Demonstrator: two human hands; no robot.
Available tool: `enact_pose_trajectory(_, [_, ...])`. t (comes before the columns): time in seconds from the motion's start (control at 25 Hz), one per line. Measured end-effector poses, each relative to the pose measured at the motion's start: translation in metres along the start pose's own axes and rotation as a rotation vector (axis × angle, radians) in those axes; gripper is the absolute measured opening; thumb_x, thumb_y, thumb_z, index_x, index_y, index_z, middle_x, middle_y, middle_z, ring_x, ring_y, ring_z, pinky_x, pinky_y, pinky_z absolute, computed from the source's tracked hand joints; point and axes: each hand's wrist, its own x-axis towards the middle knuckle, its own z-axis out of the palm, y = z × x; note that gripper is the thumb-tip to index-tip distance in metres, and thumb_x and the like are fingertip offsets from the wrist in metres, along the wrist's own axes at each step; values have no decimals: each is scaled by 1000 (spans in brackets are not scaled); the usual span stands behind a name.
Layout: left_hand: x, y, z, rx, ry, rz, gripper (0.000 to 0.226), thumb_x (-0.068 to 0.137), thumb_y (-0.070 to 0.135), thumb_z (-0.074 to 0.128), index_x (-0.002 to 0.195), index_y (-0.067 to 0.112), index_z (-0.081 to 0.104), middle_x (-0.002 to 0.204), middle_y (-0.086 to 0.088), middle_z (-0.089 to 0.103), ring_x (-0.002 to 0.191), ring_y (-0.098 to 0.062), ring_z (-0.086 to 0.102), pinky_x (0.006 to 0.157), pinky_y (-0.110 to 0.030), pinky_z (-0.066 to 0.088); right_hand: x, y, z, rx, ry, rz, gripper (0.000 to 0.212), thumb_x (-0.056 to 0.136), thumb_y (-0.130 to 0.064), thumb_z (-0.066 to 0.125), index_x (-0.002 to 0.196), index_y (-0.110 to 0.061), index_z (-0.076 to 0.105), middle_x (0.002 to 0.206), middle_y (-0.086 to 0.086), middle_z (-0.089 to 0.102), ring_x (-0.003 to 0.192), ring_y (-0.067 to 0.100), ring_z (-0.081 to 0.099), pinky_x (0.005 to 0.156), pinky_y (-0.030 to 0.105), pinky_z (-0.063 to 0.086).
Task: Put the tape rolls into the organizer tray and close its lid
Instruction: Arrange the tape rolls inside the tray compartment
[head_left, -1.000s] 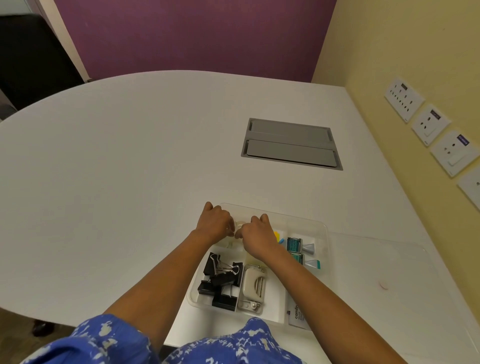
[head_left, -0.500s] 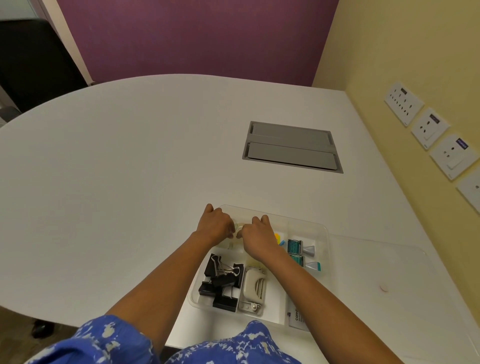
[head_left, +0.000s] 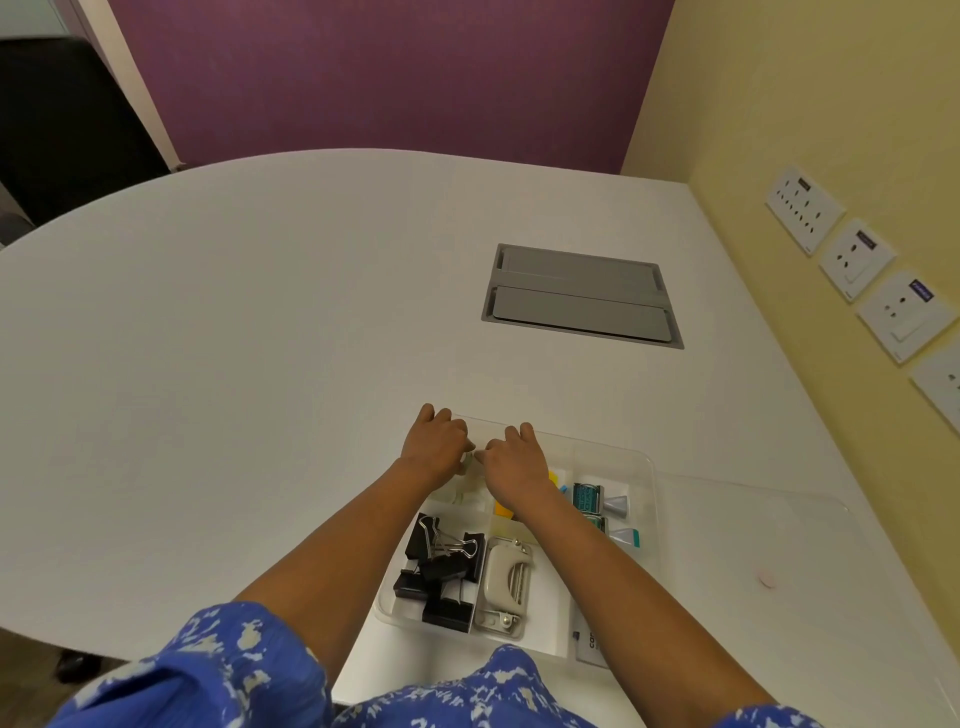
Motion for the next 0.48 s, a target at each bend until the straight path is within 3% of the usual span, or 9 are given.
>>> enact_pose_trajectory(0.32, [-2, 0, 6, -26, 35, -11, 37, 95, 35, 51, 132, 29, 55, 134, 4, 58, 122, -20, 45, 100, -34, 28, 3, 0, 5, 6, 6, -12, 35, 99, -14, 36, 123, -15, 61, 122, 6, 63, 122, 30, 46, 109, 41, 26])
enact_pose_trajectory(0.48, [-7, 1, 8, -150, 110, -62, 36, 98, 34, 45, 132, 28, 54, 134, 3, 58, 122, -21, 46, 99, -35, 28, 4, 4, 3, 165, 136, 74, 39, 94, -6, 42, 129, -18, 56, 124, 6, 61, 119, 29, 49, 102, 39, 31])
